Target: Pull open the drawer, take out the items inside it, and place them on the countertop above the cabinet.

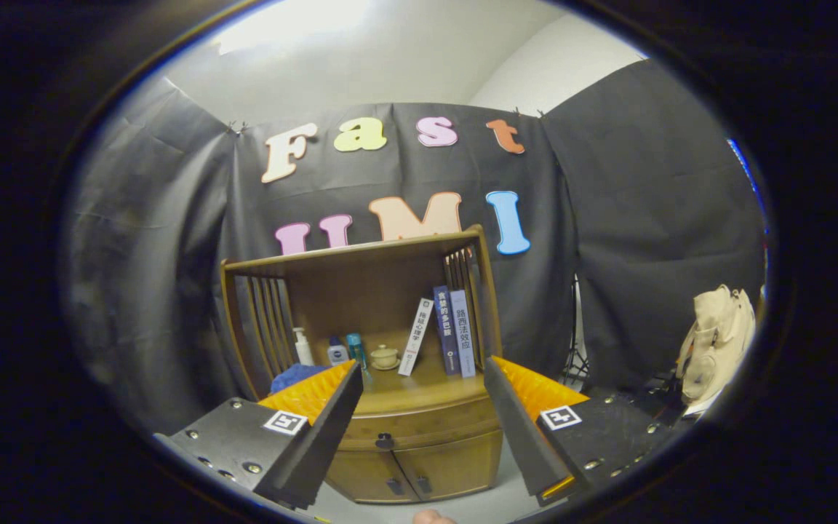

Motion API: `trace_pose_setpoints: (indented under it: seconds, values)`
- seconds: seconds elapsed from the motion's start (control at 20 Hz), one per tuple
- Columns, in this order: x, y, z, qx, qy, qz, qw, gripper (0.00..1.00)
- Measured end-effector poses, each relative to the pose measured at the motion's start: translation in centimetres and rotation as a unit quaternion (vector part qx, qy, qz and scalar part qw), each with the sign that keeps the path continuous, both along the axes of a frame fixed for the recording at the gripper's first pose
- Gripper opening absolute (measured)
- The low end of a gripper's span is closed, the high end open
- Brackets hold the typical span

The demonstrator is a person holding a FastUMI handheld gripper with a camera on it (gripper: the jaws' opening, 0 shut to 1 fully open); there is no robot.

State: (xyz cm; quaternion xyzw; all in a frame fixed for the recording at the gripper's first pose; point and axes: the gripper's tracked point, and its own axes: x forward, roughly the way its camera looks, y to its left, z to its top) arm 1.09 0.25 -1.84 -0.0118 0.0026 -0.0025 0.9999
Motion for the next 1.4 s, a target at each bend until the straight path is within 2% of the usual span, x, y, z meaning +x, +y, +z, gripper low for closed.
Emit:
trace_pose_setpoints:
  seconds: [0.3, 0.55, 0.75, 0.85, 1.05, 1.4]
  values:
    - [2.5, -0.2, -3.1, -0.005, 0.009, -0.002, 1.0, 1.0]
    - [6.8, 0.1, -7.4, -0.016, 0.026, 0.003, 1.0, 1.0]
    - [11.3, 2.3, -13.8, -0.021, 0.047, 0.042, 0.998, 1.0]
    - [13.3, 3.8, -18.4, -0.019, 0.077, 0.067, 0.995, 1.0]
    - [16.0, 4.8, -26.6, -0.008, 0.128, 0.063, 0.99, 1.0]
    - [18.2, 7.3, -33.8, -0.017, 0.17, 0.072, 0.983, 1.0]
